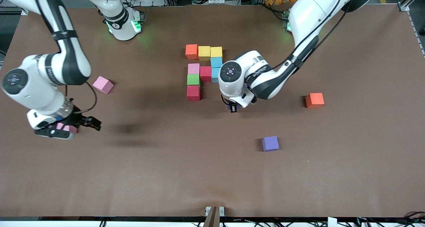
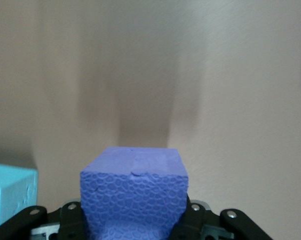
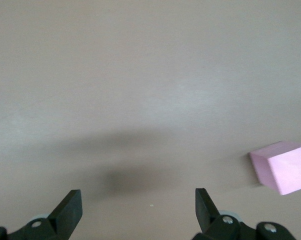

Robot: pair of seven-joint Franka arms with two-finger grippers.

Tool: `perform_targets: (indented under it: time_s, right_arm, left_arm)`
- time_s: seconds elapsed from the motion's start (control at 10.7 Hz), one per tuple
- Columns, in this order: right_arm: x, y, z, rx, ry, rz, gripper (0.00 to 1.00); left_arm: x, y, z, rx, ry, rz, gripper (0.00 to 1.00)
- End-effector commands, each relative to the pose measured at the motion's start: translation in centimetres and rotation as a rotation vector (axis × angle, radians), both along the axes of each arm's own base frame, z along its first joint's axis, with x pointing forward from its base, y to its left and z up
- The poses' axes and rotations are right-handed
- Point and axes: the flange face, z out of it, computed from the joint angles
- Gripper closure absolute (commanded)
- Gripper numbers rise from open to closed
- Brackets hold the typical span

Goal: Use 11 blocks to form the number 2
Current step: 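Withdraw the right gripper while the left gripper carries purple toward the shape, then lower the purple block beside the red block with the left gripper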

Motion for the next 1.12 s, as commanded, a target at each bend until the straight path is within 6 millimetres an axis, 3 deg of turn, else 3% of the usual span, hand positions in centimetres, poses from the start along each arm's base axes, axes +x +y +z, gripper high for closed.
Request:
perform_targets:
  time_s: [0.0, 0.37, 0.65, 0.84, 1.02]
  right_arm:
    - [-0.3, -0.9, 2.1, -0.014, -0.026, 0.007, 0.00]
    - [-3.9, -2.0, 9.7, -0.028, 0.037, -0.020, 0.00]
    - [-5.2, -2.6, 13.7, -0.029, 0.121, -0.040, 0.00]
    - [-5.5, -3.4, 16.0, -0.031, 0.101, -0.054, 0.00]
    - [-5.5, -3.6, 17.9, -0.024, 0.100, -0.060, 0.00]
  left_arm:
    - [-3.8, -3.8, -1.1, 0.007, -0.012, -0.014, 1.00]
    - [-8.4, -8.5, -2.3, -0.060, -0.022, -0.109, 1.00]
    - [-9.2, -9.4, -3.4, -0.082, -0.018, -0.109, 1.00]
    - [-8.6, -9.2, -5.1, -0.038, -0.053, -0.089, 1.00]
    - [-8.6, -9.4, -5.3, -0.044, -0.063, -0.087, 1.00]
